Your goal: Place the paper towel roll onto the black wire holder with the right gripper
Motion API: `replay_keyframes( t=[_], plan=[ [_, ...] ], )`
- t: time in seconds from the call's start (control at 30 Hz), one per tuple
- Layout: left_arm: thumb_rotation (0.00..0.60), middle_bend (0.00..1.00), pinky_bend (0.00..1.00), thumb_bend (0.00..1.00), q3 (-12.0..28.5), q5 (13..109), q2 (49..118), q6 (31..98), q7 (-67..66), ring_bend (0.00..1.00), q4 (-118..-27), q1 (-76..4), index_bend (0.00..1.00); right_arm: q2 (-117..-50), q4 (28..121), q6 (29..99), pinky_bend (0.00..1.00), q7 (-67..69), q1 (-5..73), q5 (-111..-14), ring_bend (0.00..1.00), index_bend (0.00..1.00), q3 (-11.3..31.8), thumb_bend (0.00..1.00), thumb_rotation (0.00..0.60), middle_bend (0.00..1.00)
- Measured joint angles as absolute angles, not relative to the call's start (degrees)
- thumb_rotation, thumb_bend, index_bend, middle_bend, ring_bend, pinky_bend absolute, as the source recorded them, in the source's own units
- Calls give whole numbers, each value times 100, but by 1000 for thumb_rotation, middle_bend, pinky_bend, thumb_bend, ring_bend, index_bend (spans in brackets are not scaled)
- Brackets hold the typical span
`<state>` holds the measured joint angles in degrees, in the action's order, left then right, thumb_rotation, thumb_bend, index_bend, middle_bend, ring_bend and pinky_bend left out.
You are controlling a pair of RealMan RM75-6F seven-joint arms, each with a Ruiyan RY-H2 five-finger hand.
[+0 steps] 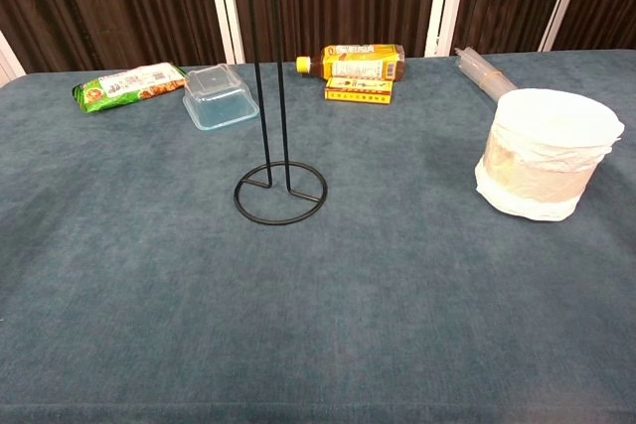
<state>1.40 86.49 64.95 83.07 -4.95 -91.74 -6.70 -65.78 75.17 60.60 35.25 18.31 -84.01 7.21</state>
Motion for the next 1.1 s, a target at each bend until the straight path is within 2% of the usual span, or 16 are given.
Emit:
replay_keyframes(
  t=[0.13,0.27,0.97,1.03,1.1],
  plan=[
    [600,7,108,390,148,8615,6529,8262,-561,41,-9179,-691,0,-6868,6820,5475,0,4038,2353,-8412,0,0,714,129,600,0],
    [600,4,108,391,144,8612,6560,8247,-606,41,-9173,-702,0,-7139,6545,5334,0,4258,2620,-8522,0,0,677,129,600,0],
    [600,5,108,391,153,8567,6573,8251,-670,42,-9189,-702,0,-7501,6462,4463,0,4531,3419,-8537,0,0,508,129,600,0],
    [600,5,108,391,156,8564,6569,8261,-665,42,-9189,-698,0,-7555,6434,4424,0,4600,3496,-8552,0,27,497,129,600,12],
    [600,5,107,391,157,8562,6564,8266,-655,43,-9188,-695,0,-7596,6401,4398,49,4646,3542,-8551,17,143,488,129,600,97]
  ],
)
